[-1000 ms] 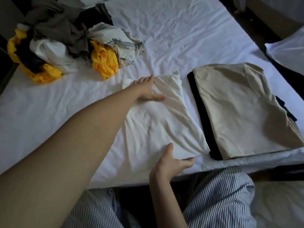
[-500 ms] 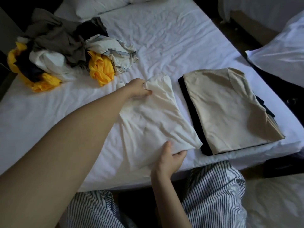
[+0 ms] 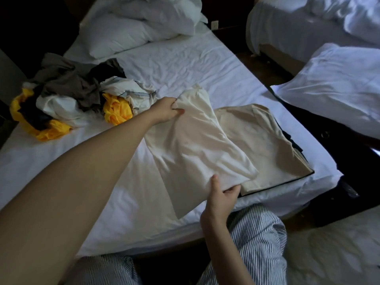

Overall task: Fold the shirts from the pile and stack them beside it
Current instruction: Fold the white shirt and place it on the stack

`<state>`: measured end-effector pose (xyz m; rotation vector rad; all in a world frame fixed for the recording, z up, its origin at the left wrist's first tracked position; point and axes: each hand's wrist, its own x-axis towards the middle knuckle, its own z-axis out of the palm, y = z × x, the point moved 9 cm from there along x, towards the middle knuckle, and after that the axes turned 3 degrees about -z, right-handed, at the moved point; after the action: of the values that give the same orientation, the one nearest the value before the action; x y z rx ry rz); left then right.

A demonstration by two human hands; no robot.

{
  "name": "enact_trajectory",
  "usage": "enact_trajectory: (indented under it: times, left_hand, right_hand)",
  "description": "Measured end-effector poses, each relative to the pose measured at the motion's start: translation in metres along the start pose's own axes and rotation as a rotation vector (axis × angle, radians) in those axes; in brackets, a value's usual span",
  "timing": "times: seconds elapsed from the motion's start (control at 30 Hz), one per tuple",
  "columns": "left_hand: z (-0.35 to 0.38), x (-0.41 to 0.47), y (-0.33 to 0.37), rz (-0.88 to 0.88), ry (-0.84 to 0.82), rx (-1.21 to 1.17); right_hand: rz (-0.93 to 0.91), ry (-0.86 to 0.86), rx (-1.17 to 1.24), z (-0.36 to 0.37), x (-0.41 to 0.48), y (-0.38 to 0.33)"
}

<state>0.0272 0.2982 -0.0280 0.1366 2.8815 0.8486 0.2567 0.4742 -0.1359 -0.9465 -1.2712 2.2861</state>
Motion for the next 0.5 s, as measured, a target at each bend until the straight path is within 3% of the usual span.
enact_trajectory:
  times: [0.27, 0.5]
  left_hand:
    - [0.054, 0.053, 0.072, -0.005, -0.094, 0.160]
    - [0.118, 0.101, 0.118, 0.002, -0.178, 0.184]
  right_hand:
    - [0.031, 0.053, 0.115, -0.033, 0.062, -0.031]
    - [0.029, -0.050, 0.120, -0.056, 0.118, -0.052]
